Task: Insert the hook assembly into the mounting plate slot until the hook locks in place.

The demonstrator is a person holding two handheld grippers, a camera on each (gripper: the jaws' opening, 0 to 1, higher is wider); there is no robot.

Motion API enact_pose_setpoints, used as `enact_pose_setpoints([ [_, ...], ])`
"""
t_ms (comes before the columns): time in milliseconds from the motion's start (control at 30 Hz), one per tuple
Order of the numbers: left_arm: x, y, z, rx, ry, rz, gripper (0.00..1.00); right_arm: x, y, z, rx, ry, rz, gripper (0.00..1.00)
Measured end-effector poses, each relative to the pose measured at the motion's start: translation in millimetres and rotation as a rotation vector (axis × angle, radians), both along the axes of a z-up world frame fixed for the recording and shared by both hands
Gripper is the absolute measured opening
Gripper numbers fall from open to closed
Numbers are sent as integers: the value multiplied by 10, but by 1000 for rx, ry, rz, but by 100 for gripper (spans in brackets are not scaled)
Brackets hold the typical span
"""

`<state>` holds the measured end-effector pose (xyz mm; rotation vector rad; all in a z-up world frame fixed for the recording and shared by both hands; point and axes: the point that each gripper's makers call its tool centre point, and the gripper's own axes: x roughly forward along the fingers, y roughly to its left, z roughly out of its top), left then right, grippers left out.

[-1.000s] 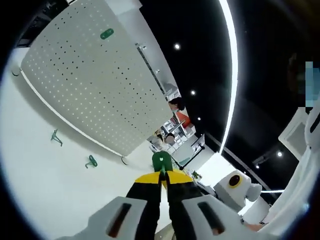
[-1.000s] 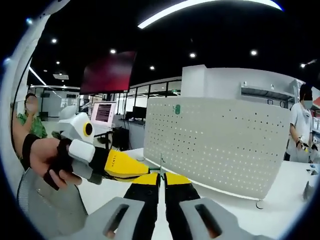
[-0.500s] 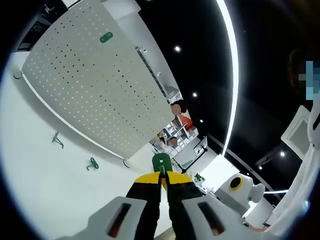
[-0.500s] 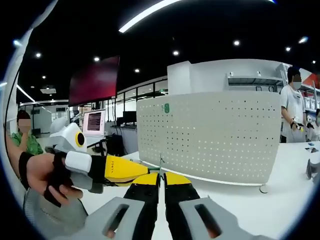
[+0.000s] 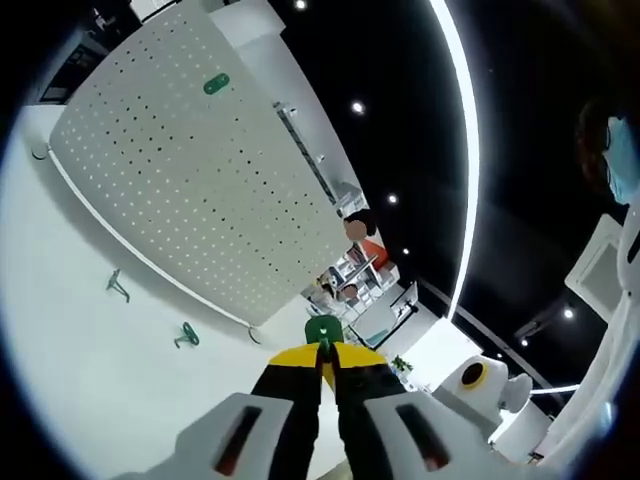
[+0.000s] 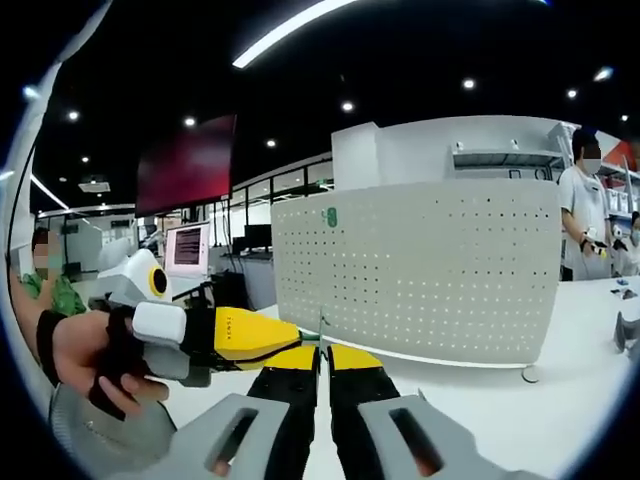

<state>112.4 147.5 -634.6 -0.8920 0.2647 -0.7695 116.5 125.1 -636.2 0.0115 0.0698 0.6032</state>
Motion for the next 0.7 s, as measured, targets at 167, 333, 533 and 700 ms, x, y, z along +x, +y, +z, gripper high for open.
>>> enact_pose_setpoints([
  [167, 2, -2, -14, 15, -3, -3, 3, 4, 8, -26, 5, 16, 5, 2],
  [333, 0, 8, -65, 19, 33, -15, 3, 12, 21, -62, -18, 18, 16, 3],
  [533, 18, 78, -54, 49, 6, 17, 2, 23, 56, -65, -29, 17, 27, 11],
  [700, 71, 153, -43, 89, -18, 47, 2, 18, 84, -53, -30, 25, 42, 10],
])
